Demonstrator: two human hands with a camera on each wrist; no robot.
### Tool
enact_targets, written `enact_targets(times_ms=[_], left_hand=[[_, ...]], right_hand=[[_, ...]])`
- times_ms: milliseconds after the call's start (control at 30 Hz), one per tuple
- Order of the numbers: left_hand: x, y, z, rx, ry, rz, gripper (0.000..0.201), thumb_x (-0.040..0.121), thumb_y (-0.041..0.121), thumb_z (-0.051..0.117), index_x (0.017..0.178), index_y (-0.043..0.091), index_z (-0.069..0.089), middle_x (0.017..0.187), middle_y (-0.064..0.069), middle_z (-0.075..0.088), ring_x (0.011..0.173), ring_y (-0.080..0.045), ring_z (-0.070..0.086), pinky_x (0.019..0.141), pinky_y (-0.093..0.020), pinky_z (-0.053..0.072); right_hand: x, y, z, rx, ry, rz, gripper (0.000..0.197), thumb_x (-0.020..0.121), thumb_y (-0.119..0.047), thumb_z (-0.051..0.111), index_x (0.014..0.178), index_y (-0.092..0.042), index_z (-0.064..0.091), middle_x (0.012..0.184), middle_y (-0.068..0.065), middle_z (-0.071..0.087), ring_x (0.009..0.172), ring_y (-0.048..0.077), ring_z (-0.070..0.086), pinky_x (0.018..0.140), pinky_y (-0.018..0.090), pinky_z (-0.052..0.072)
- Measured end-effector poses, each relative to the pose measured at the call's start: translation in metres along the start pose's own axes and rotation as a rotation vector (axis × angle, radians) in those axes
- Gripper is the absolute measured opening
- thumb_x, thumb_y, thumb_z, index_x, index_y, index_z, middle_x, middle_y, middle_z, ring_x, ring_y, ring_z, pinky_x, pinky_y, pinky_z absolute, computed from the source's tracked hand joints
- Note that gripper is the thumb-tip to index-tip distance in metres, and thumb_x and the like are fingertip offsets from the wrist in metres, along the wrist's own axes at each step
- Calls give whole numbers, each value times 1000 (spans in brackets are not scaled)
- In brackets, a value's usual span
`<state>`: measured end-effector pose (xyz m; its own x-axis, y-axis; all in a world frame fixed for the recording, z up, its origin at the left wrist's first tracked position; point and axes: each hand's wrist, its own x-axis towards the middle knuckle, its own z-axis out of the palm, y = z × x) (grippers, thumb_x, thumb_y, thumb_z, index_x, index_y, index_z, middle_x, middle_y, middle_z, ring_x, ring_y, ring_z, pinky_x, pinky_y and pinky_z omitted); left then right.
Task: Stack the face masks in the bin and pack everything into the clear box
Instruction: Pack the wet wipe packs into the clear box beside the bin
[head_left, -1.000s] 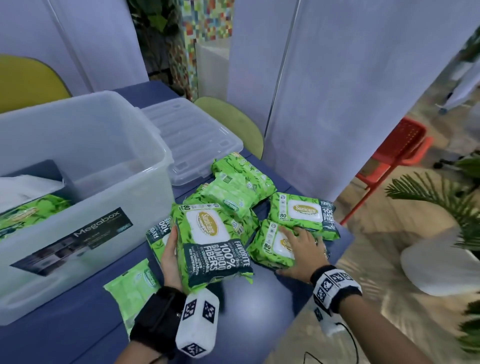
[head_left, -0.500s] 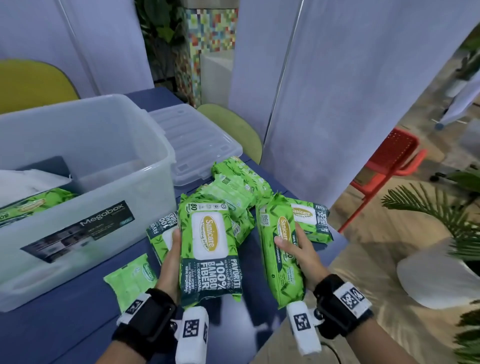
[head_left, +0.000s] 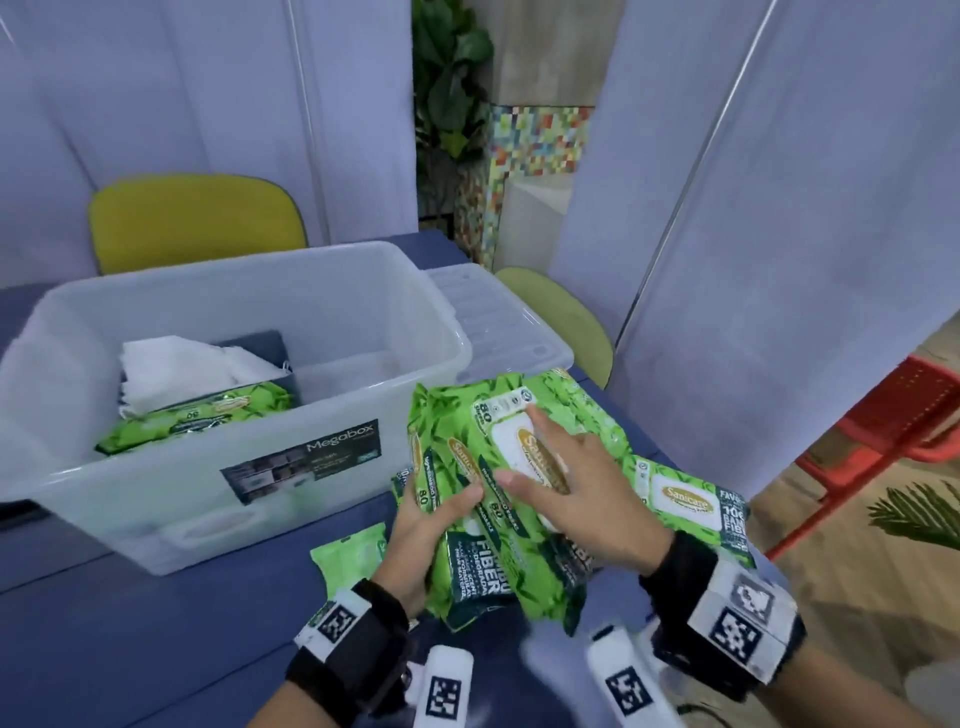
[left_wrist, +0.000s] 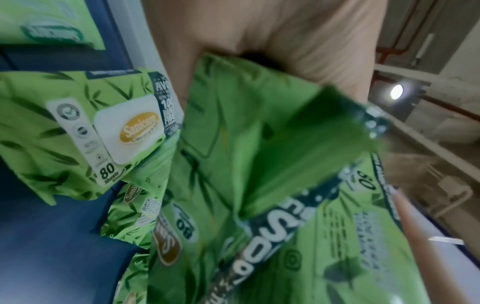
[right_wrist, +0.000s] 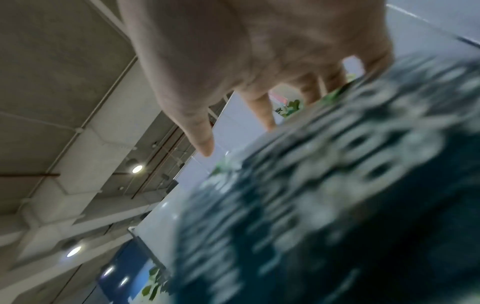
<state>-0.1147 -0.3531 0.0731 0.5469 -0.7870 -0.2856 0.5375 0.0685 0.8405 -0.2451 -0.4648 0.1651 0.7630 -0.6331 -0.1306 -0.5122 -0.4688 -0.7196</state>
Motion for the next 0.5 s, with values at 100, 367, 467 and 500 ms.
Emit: enact_targets(times_ms=[100,367,467,500], left_hand=[[-12,9,-12,-63,16,22,82,55,38,88,125,16,52,109,-4,71,98,-20,69,77,-35,57],[-27,16,-29,-180,7,35,104,49,52,88,136,16,45,126,-12,62,115,-32,60,101,-54,42],[-31,32,-34,-134,-5,144,114,47,63,85,141,18,38,131,-10,59,119,-31,57,105,-55,38],[-32,39,-36,-97,-19,189,114,47,65,84,141,20,38,132,-8,58,120,-29,56,106,-55,38]], right_hand=[[6,-4,-13,253,-11,-44,81,70,-56,61,143,-46,29,118,-8,52,107,9,50,87,17,39],[-6,-12,39,1173,-493,419,82,30,-47,94,102,-11,76,110,22,69,89,31,71,80,40,55],[-10,-28,51,1249,-562,358,80,25,-34,98,95,-2,76,105,25,69,82,33,71,73,42,57],[-10,-36,50,1246,-562,341,78,18,-30,98,87,-1,77,95,25,71,74,33,72,64,40,58]])
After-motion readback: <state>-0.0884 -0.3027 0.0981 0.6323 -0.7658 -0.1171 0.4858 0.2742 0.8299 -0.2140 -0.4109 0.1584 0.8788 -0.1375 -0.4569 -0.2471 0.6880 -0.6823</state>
